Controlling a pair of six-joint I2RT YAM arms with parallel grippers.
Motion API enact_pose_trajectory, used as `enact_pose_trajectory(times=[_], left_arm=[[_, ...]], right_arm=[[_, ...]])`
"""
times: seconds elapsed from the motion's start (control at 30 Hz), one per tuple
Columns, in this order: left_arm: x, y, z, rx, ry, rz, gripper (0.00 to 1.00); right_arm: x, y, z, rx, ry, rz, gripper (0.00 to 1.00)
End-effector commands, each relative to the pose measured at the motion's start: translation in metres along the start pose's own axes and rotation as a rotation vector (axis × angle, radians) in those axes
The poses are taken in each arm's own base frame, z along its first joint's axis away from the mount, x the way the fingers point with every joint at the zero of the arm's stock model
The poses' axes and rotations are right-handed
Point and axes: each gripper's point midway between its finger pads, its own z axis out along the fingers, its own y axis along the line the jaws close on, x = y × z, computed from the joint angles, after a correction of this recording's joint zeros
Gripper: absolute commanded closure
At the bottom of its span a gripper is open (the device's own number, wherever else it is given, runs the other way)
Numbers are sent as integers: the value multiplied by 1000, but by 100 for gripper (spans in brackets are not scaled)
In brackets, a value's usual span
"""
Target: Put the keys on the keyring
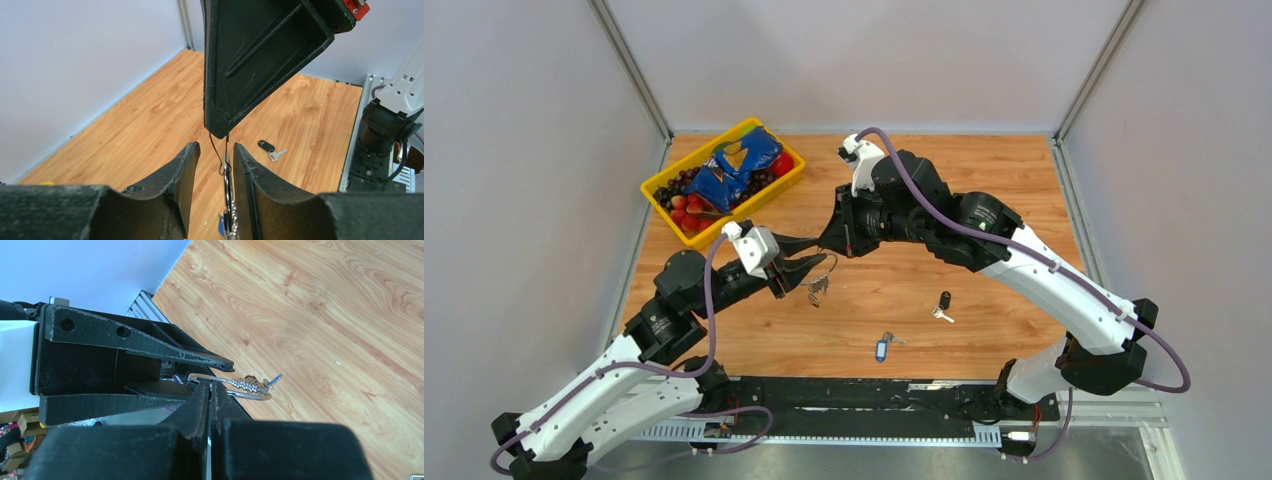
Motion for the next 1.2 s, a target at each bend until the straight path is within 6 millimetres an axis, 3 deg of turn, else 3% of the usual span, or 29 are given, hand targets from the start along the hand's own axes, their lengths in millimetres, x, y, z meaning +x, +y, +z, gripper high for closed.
enact_pose_trajectory(times=[0.0, 0.17, 0.23, 0.33, 0.4, 0.6, 0.8, 1.03, 1.17], left_arm=[[-3, -5, 3, 28, -21, -2, 60], [-3, -5, 3, 29, -22, 3, 64], [-3, -5, 3, 28, -23, 5, 73], [-5, -2, 3, 13, -33, 6, 95], [-9, -2, 2, 11, -49, 0, 99], [-26, -9, 2, 42, -112, -29, 99], [-24, -13, 7, 66, -101, -55, 99], [-18, -13, 7, 68, -76, -45, 76], [-19, -12, 4, 67, -72, -35, 71]], right_arm=[[-27, 20, -24, -65, -112, -3, 100], [-27, 21, -24, -67, -111, -2, 100], [-27, 21, -24, -67, -111, -1, 100], [-27, 21, -23, -70, -108, -2, 100], [-24, 20, -21, -66, -101, -3, 100], [-21, 17, -20, -58, -99, -4, 100], [-20, 18, -20, -61, -99, -3, 100], [-24, 18, -24, -59, -114, -5, 100], [-25, 20, -24, -64, -117, -4, 100]])
